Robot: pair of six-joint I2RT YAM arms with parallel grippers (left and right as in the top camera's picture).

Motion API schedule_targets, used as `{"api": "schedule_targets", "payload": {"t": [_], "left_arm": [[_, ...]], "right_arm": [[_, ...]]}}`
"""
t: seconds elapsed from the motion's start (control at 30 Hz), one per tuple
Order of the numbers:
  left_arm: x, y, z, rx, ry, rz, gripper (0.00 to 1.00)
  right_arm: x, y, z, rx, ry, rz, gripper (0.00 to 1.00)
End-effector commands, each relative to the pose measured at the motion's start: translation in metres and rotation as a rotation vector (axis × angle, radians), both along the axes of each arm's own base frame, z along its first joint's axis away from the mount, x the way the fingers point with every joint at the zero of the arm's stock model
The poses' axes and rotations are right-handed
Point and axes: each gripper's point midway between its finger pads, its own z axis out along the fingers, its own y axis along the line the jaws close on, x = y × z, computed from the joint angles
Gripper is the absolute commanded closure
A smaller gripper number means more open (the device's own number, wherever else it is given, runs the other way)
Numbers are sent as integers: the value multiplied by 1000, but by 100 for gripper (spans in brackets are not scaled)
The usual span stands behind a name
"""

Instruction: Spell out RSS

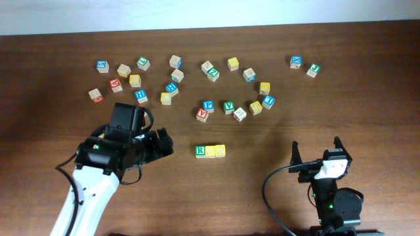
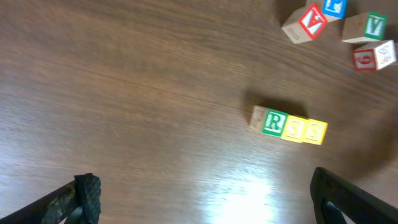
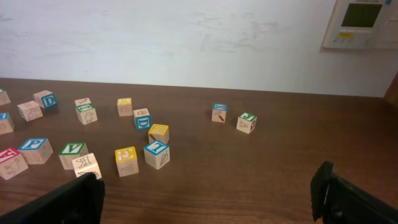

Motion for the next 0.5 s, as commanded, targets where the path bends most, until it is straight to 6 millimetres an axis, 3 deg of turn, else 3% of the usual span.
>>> {"api": "schedule_targets", "payload": {"t": [0.0,0.13,0.2,0.37,0.47], "left_arm": [[8,16,10,115,-166,-164,1],[-1,15,9,66,-482,-354,1],[-8,16,14,152,-665,-442,1],[-29,28,7,245,-851,-399,1],[-23,37,1,274,-950,-321,1]], "right_arm": [[0,-4,-2,7,3,-22,2],[0,-4,-2,7,3,-22,2],[0,-4,-2,7,3,-22,2],[0,-4,-2,7,3,-22,2],[0,-4,-2,7,3,-22,2]]}}
